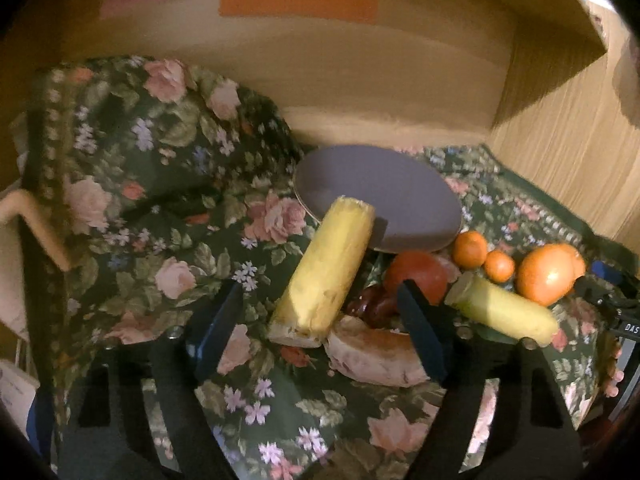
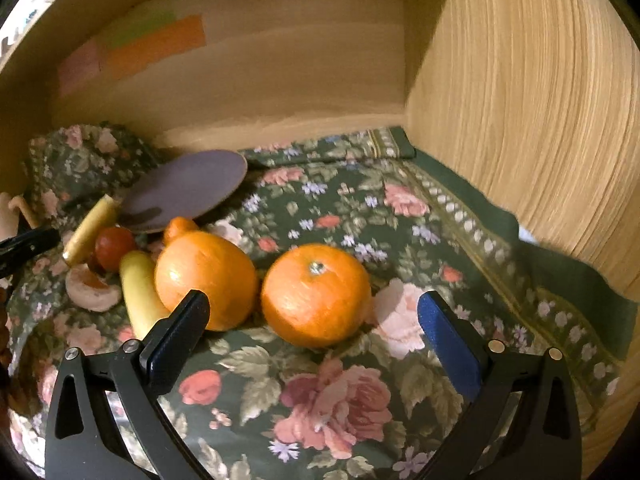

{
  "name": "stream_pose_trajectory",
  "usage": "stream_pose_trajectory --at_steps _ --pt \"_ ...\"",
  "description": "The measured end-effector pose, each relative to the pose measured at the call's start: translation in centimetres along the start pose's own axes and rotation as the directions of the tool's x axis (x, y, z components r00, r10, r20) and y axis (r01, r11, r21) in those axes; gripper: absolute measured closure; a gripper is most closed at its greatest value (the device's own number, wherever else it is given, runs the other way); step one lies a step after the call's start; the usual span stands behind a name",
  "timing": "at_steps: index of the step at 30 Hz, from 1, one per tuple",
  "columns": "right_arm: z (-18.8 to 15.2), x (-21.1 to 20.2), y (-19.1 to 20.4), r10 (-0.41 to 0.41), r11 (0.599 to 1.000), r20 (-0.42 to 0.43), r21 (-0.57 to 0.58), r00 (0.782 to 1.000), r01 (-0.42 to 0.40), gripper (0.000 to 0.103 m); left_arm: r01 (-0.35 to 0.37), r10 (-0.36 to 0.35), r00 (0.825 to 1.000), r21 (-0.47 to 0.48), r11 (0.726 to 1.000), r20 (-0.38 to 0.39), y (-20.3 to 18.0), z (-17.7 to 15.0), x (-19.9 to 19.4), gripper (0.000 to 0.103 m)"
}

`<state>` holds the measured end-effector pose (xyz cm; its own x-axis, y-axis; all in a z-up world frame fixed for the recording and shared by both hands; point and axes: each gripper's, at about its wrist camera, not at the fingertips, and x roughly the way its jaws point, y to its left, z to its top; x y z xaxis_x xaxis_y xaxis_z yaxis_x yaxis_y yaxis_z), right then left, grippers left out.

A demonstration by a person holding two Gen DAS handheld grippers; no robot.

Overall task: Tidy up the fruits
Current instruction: 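Grasp the orange with the right tool while the left tool grasps the yellow corn cob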

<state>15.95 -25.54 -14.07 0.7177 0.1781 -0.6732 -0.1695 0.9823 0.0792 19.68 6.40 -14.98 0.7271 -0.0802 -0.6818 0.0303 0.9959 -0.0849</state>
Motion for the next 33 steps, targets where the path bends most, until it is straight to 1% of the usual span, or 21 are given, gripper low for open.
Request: stream_pose_trajectory --at_steps 4,8,9,11,14,15,16,17,18,19,20,25,27,29,33 --pt "-0.4 0.9 -0.5 -0.019 1.000 -0.029 0.004 0.999 0.020 0.000 0.013 -0.013 0.999 0.022 1.000 -0.038 -0.1 0.5 1.5 0.035" --pt "-0.6 1.5 -1.0 -0.039 0.999 -0.045 0.000 0.998 0.039 0.002 0.013 -0.011 0.998 0.029 0.999 -0.059 -0.2 0.8 2.6 0.036" --pt "-0.5 1.7 -1.0 -0.043 0.999 -0.049 -0.003 0.998 0.043 0.004 0.014 -0.012 0.998 0.030 0.999 -0.064 -0.2 0.9 2.8 0.036" --pt "-0.2 2.1 -1.2 -0.015 1.000 -0.063 0.001 0.998 0.015 0.008 0.018 -0.015 0.997 0.036 0.999 -0.070 -0.2 1.1 3.3 0.036" --pt "0.3 2.8 -1.1 0.017 1.000 -0.077 -0.009 0.997 -0.018 0.015 0.019 -0.015 0.997 0.039 0.999 -0.081 -0.3 1.5 4.1 0.039" --pt "0.4 3.0 -1.1 0.024 1.000 -0.079 -0.011 0.997 -0.024 0.017 0.021 -0.018 0.996 0.038 0.999 -0.086 -0.3 1.6 4.3 0.042" --pt "0.5 3.2 -1.0 0.035 0.999 -0.083 -0.012 0.996 -0.036 0.022 0.027 -0.024 0.995 0.033 0.999 -0.094 -0.3 1.7 4.6 0.046" --pt "0.8 3.4 -1.0 0.050 0.999 -0.088 -0.013 0.995 -0.051 0.028 0.033 -0.030 0.994 0.030 0.999 -0.101 -0.3 1.8 4.8 0.048" --pt "1.0 3.7 -0.9 0.066 0.998 -0.093 -0.011 0.993 -0.067 0.031 0.037 -0.033 0.994 0.027 0.999 -0.106 -0.2 1.9 5.1 0.052" --pt "1.1 3.8 -0.8 0.074 0.997 -0.095 -0.011 0.993 -0.076 0.037 0.038 -0.035 0.994 0.025 0.999 -0.108 -0.2 1.9 5.3 0.052" --pt "1.3 4.1 -0.7 0.088 0.996 -0.101 -0.012 0.991 -0.090 0.039 0.041 -0.039 0.993 0.022 0.999 -0.107 -0.2 2.0 5.3 0.053" --pt "1.5 4.2 -0.6 0.088 0.996 -0.103 -0.020 0.991 -0.091 0.040 0.058 -0.057 0.993 0.003 0.998 -0.103 0.2 2.2 5.3 0.056" --pt "1.7 4.2 -0.6 0.074 0.997 -0.100 -0.025 0.992 -0.077 0.040 0.060 -0.060 0.993 -0.001 0.998 -0.100 0.3 2.3 5.2 0.057" --pt "2.0 4.0 -0.7 0.049 0.998 -0.087 -0.032 0.995 -0.052 0.040 0.062 -0.063 0.994 -0.009 0.998 -0.093 0.6 2.3 4.9 0.059" --pt "3.1 3.7 -1.0 0.042 0.998 -0.063 -0.041 0.997 -0.045 0.040 0.072 -0.073 0.995 -0.017 0.997 -0.065 0.9 2.7 3.8 0.061"
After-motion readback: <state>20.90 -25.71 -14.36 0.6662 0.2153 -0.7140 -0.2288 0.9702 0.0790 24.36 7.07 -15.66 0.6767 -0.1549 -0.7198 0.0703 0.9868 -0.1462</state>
